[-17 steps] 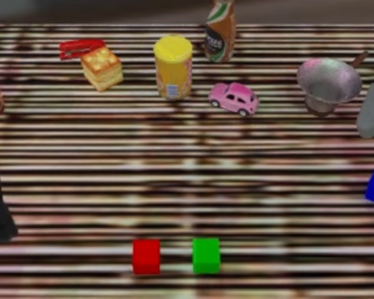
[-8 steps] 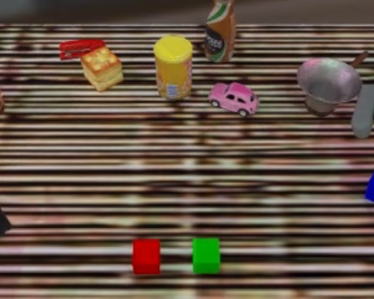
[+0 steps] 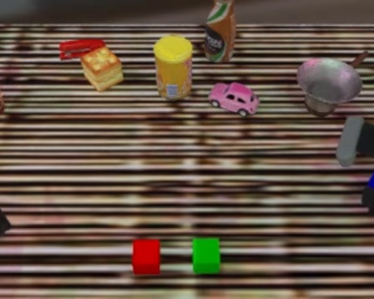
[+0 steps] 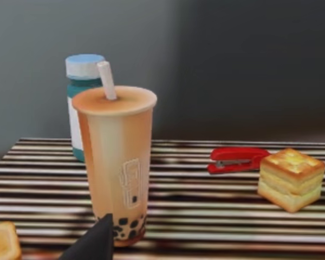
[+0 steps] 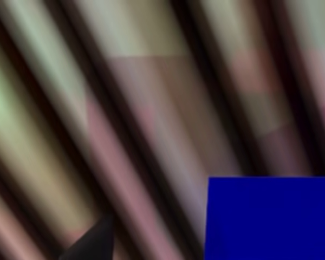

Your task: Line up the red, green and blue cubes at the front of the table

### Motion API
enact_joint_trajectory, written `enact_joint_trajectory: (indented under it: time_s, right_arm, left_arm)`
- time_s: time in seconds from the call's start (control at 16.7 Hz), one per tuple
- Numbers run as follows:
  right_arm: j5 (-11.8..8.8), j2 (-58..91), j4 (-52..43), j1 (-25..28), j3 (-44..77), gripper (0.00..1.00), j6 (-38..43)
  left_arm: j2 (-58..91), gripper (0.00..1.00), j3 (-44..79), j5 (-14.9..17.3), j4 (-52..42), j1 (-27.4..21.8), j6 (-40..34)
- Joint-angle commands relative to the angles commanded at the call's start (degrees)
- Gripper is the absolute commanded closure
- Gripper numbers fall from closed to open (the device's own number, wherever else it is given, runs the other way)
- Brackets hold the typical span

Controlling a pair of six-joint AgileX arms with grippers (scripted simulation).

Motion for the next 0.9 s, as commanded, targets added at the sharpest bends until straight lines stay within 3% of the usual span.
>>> enact_joint_trajectory:
  time_s: [0.3, 0.9]
  right_arm:
    - [0.0, 0.8, 1.3, 0.0, -0.9, 0.0, 0.0]
    - [0.0, 0.8, 1.3, 0.0, -0.9, 0.75, 0.0]
  left_arm:
    - [0.0, 0.0, 0.0, 0.0, 0.0, 0.0, 0.0]
    - [0.0, 0.0, 0.0, 0.0, 0.0, 0.0, 0.0]
